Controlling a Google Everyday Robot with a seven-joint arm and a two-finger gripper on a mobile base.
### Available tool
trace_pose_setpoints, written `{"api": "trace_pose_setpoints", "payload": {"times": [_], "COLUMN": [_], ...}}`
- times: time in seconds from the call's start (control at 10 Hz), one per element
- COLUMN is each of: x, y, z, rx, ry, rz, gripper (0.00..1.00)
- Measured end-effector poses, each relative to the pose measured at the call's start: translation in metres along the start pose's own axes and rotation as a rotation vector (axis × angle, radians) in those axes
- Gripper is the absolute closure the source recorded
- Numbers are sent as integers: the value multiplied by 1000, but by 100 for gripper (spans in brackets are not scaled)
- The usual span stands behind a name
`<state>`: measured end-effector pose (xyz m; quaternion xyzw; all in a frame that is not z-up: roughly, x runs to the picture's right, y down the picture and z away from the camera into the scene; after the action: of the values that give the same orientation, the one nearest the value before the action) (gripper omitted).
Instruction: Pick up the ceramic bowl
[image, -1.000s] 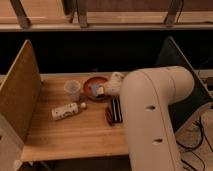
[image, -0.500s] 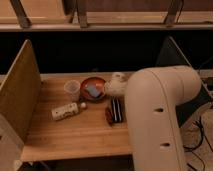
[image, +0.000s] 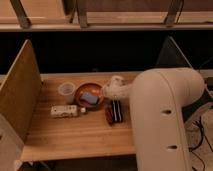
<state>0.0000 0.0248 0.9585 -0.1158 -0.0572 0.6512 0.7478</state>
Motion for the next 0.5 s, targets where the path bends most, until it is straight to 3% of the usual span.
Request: {"api": "trace_pose_setpoints", "payload": {"times": [0.5], "x": [-24], "y": [-16], "z": [-43], "rx": [16], "ry": [-92], "rz": [7], "gripper": [100]}}
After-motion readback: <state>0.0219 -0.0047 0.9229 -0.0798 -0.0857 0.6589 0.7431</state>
